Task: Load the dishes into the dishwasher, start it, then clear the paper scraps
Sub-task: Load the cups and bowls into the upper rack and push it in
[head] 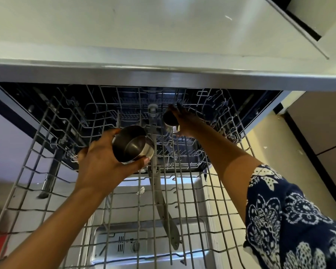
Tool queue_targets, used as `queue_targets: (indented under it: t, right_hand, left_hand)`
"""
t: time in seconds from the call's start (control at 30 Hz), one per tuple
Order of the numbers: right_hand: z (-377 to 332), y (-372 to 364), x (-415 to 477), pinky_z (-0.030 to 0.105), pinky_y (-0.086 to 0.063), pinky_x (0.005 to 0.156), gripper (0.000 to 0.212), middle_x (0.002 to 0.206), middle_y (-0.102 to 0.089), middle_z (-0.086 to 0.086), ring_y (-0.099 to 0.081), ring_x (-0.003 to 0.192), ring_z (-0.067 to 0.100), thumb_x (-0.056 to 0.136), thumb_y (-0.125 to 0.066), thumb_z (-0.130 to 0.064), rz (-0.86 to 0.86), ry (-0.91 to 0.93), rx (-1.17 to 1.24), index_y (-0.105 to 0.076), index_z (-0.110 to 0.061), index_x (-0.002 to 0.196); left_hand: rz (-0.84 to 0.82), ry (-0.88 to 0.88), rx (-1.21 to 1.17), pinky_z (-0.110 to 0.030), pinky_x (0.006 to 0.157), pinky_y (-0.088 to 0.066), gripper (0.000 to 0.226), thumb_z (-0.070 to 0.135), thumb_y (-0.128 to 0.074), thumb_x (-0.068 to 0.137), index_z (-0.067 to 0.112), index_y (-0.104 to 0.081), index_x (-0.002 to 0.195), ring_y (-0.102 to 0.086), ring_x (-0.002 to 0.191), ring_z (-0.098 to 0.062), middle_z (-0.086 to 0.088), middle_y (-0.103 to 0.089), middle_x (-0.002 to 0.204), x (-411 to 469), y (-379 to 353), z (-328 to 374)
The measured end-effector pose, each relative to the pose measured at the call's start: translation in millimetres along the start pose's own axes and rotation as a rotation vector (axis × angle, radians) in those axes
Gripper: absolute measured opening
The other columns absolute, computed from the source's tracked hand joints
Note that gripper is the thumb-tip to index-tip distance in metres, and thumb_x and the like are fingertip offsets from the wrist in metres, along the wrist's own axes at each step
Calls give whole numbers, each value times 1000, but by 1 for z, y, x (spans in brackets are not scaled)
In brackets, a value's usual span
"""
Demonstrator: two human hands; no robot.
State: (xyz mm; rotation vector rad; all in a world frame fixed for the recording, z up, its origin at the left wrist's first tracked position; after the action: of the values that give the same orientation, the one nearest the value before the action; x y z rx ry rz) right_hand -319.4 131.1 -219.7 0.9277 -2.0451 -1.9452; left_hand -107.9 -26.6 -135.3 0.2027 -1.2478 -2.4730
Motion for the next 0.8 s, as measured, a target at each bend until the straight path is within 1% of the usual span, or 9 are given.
queue_targets:
  t: [0.13,0.23,0.3,0.37,0.47,0.53,0.63,0.73,0.8]
  right_hand:
    - [16,7,-27,55,-26,112,95,158,-8,10,-21,141,36,82,-65,-8,143,-94,28,0,-21,151]
    - [21,16,-68,39,-36,109,84,153,-26,9,-34,136,28,83,-64,-3,235,-131,529,-16,-22,150]
    - [-1,18,-100,28,-33,108,83,151,-30,3,-31,136,16,81,-66,0,149,-9,849,-22,-25,147]
    - [-31,23,-134,29,-26,114,89,153,-26,-4,-23,137,6,77,-70,-4,57,146,944,-20,-32,146]
    - [-56,25,-157,31,-21,117,98,154,-23,-8,-21,139,2,74,-74,-5,-34,251,1085,-14,-33,147]
    - [-62,28,-163,41,-26,115,100,152,-28,-10,-25,140,8,72,-75,-6,-60,268,1187,-15,-39,146]
    - [-62,32,-169,50,-36,109,97,141,-42,-14,-38,134,12,68,-75,-9,-57,252,1277,-22,-45,140]
    - [-53,34,-172,45,-40,106,90,133,-51,-6,-48,125,15,67,-74,-6,-29,190,1354,-30,-32,141]
    - [-50,31,-174,42,-45,102,86,131,-53,0,-52,122,17,66,-75,-7,-42,153,1373,-35,-28,140]
  left_hand:
    - [-29,43,-67,-50,108,-32,105,85,-66,40,37,-38,130,-49,120,-25,4,-56,119,2,1,1]
    - [-54,98,-193,-46,102,-41,105,82,-68,35,41,-34,126,-50,118,-23,5,-56,118,0,2,5]
    - [-77,138,-341,-36,96,-43,99,67,-81,42,35,-37,125,-53,112,-19,9,-56,113,-2,1,14]
    - [-120,165,-476,-29,90,-42,84,48,-85,51,34,-37,120,-54,107,-14,15,-56,105,-5,-4,27]
    - [-218,169,-664,-31,96,-46,93,56,-88,42,30,-44,120,-59,110,-12,12,-63,112,-10,-14,44]
    - [-268,206,-791,-32,98,-44,91,54,-88,45,29,-50,123,-60,111,-12,7,-66,115,-17,-21,53]
    - [-342,247,-839,-27,95,-41,64,37,-81,64,29,-53,121,-58,107,-6,11,-66,111,-28,-30,63]
    - [-430,220,-792,-25,90,-38,66,57,-80,60,40,-54,118,-55,103,6,22,-66,107,-33,-42,61]
    - [-501,206,-792,-29,95,-31,62,63,-71,67,45,-50,123,-48,103,14,29,-60,113,-38,-50,58]
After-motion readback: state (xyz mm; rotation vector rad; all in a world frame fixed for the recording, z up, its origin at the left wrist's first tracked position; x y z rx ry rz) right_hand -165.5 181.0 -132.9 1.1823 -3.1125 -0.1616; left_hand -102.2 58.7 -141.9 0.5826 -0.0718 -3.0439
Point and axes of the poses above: each hand's wrist, its own x-axis towards the middle knuckle, its own y-axis out of the back of the hand, z = x × y, the point moved 9 cm from there along x, towards the middle knuckle
